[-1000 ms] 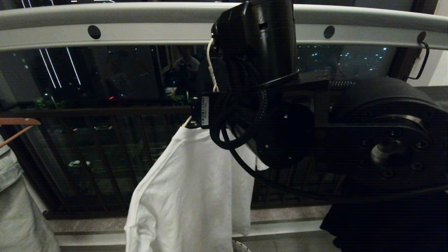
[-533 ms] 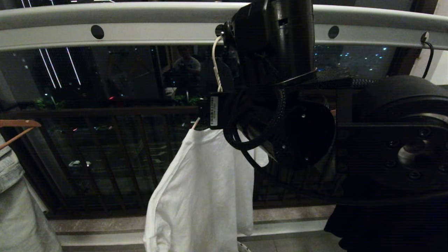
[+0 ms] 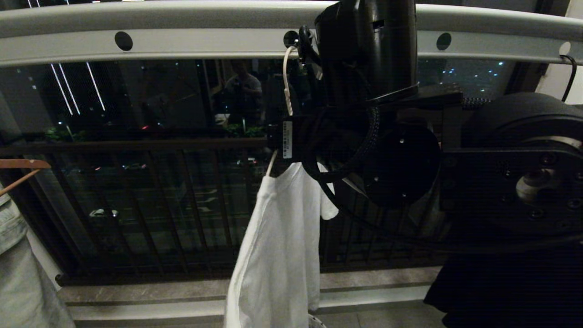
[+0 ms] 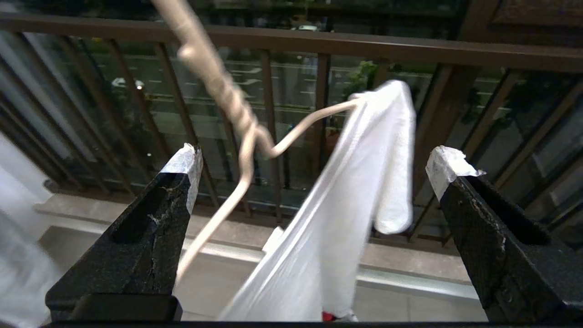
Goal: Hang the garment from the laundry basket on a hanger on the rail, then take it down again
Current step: Take the clothes off the clothes rack
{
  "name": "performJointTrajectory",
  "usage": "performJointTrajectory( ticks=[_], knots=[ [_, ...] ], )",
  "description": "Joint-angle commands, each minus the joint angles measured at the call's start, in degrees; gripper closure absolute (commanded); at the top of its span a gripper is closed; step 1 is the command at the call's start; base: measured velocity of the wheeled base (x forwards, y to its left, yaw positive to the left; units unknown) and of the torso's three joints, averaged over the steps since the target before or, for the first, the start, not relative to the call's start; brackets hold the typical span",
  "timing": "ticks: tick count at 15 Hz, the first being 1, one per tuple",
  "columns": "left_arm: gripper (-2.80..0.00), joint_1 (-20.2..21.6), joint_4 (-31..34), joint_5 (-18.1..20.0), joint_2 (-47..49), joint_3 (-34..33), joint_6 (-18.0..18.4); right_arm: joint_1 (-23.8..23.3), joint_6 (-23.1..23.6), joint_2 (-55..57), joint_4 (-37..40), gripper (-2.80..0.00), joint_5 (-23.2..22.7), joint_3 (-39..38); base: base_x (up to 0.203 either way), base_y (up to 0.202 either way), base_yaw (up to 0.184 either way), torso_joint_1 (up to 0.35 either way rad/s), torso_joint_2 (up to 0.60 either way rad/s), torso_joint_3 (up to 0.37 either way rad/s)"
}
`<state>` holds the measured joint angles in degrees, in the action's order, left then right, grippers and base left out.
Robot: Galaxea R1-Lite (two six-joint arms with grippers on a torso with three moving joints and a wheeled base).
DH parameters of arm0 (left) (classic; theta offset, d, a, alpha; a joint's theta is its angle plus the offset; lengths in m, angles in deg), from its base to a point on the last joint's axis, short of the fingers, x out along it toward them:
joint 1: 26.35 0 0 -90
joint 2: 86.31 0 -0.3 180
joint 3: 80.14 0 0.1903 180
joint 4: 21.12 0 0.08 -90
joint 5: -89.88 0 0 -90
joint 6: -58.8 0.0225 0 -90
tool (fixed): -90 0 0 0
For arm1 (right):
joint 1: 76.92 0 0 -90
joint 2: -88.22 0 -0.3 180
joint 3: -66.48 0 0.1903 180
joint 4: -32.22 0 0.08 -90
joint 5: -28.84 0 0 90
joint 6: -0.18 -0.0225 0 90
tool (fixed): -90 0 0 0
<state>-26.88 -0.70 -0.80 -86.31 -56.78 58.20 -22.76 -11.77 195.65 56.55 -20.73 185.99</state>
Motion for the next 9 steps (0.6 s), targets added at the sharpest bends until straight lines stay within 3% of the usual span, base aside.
performJointTrajectory(
  ticks=[1,4,9],
  knots=[
    [0.00,0.00,-0.04,-0.02,0.09,-0.88,-0.02,-0.80,0.52,0.05,0.00,-2.80,0.17,0.10,0.000,0.000,0.000,0.000,0.00,0.000],
    [0.00,0.00,-0.04,-0.02,0.00,-0.88,-0.02,-2.10,1.70,1.26,-0.23,-2.80,0.04,0.45,0.000,0.000,0.000,0.000,0.00,0.000],
    [0.00,0.00,-0.04,-0.02,0.04,-0.88,-0.02,-2.92,7.07,4.25,-7.95,-2.80,-2.86,0.84,0.000,0.000,0.000,0.000,0.00,0.000]
  ],
)
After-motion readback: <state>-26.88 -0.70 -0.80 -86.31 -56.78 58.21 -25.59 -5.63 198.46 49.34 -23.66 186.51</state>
